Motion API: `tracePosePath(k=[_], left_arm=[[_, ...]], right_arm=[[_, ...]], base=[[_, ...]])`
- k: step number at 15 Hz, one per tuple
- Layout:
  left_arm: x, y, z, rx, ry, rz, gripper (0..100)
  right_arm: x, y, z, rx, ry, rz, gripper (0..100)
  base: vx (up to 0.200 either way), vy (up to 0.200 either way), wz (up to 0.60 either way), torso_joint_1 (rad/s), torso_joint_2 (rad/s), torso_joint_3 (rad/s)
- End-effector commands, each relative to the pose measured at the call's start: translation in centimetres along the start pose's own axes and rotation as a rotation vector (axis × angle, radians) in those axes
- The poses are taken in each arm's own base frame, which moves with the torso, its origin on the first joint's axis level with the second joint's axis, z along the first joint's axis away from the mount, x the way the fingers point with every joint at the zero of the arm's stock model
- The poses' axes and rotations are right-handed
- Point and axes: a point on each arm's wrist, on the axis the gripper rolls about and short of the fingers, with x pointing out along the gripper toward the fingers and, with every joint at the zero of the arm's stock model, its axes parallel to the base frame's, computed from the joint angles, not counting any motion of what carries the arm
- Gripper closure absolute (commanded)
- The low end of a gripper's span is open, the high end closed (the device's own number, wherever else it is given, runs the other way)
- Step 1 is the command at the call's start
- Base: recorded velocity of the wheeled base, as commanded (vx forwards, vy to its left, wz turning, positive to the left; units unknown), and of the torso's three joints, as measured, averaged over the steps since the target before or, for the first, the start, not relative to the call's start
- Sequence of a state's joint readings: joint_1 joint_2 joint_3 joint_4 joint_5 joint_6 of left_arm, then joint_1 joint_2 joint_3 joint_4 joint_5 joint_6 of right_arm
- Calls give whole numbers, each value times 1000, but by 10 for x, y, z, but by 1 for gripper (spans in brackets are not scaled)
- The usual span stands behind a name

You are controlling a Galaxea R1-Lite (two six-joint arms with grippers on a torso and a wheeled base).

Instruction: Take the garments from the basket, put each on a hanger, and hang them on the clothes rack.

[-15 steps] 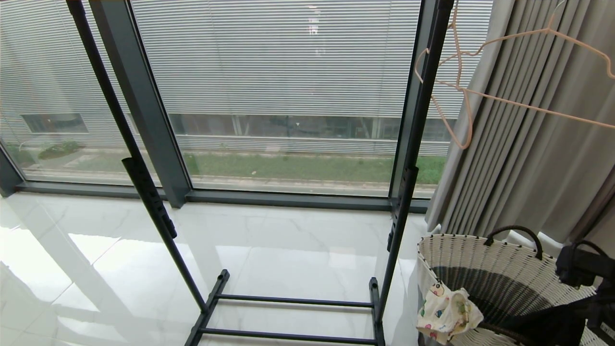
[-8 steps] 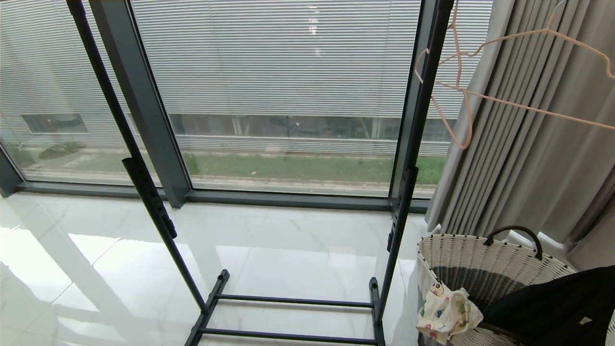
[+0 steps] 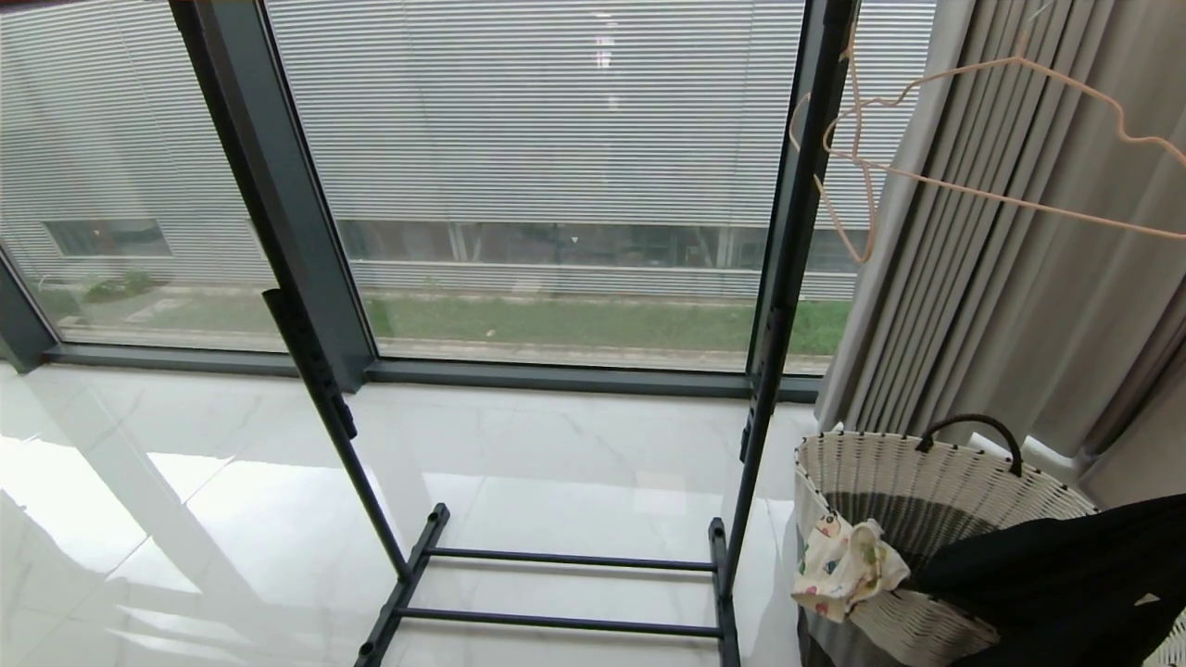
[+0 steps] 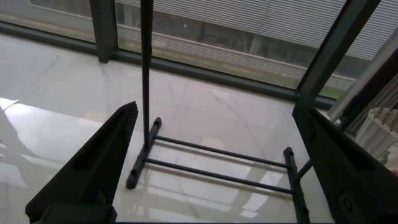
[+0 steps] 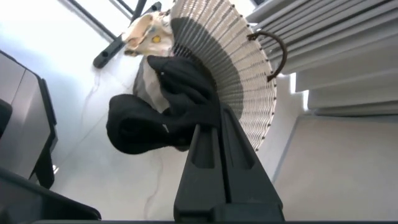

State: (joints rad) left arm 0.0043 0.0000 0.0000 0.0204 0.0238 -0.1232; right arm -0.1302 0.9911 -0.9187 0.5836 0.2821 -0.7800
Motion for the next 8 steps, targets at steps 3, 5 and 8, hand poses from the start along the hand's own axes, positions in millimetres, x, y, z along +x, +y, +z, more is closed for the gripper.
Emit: tracePosePath(k=[3, 5, 8], left_arm=[[0, 0, 0, -1, 1, 1, 0], [0, 0, 0, -1, 1, 1, 0], [0, 0, 0, 5, 1, 0, 0]], right_arm=[[3, 2, 3, -23, -13, 33, 100], [5, 3, 4, -34, -19, 49, 100], [6, 2, 10, -54, -37, 69, 100]], base=[[-200, 0, 0, 2, -2, 4], [-200, 0, 0, 2, 2, 7], [-200, 0, 0, -1, 2, 1]])
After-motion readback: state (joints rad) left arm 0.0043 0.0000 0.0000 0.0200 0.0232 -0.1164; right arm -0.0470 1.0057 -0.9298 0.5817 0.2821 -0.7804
